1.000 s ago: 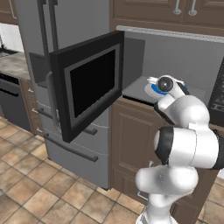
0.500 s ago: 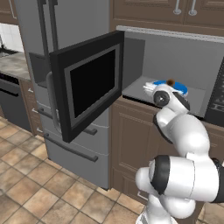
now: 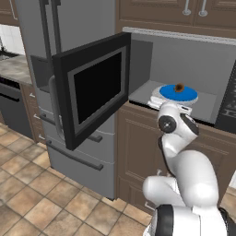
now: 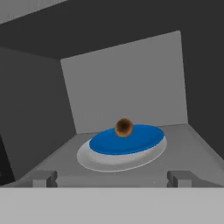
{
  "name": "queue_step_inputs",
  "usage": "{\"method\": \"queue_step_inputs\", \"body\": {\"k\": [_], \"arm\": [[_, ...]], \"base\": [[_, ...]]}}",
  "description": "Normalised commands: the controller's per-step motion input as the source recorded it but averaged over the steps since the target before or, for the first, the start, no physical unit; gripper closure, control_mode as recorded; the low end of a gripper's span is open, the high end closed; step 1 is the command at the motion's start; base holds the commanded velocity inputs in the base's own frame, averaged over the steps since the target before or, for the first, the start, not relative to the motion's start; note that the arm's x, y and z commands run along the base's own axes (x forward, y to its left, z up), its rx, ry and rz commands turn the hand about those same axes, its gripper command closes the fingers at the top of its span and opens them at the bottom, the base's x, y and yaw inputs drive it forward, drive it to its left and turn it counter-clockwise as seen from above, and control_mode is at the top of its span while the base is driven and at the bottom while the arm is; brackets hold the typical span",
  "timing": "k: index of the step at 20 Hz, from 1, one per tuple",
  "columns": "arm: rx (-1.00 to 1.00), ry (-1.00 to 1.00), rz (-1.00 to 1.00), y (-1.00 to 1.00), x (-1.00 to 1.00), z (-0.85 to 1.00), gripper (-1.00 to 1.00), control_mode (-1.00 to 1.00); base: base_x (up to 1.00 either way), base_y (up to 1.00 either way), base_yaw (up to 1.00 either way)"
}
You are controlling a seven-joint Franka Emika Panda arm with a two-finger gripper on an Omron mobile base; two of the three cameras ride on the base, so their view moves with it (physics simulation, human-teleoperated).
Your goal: Pick the potato from the counter and place it in the microwave. Then turn on the microwave.
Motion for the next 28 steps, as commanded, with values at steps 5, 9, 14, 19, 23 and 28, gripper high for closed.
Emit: {"method": "queue_step_inputs", "body": {"k": [5, 9, 14, 19, 23, 28], "arm": [[0.00, -0.01, 0.00, 0.36, -0.43, 0.13, -1.00, -1.00], [0.00, 0.00, 0.00, 0.38, -0.33, 0.21, -1.00, -1.00], [0.00, 0.00, 0.00, 0.37, -0.30, 0.24, -1.00, -1.00], [0.00, 0.00, 0.00, 0.35, -0.32, 0.26, -1.00, -1.00], [0.00, 0.00, 0.00, 0.37, -0.28, 0.16, -1.00, -1.00], [0.00, 0.00, 0.00, 0.39, -0.21, 0.08, -1.00, -1.00]], "base": [[0.00, 0.00, 0.00], [0.00, 0.00, 0.00], [0.00, 0.00, 0.00], [0.00, 0.00, 0.00], [0.00, 0.00, 0.00], [0.00, 0.00, 0.00]]}}
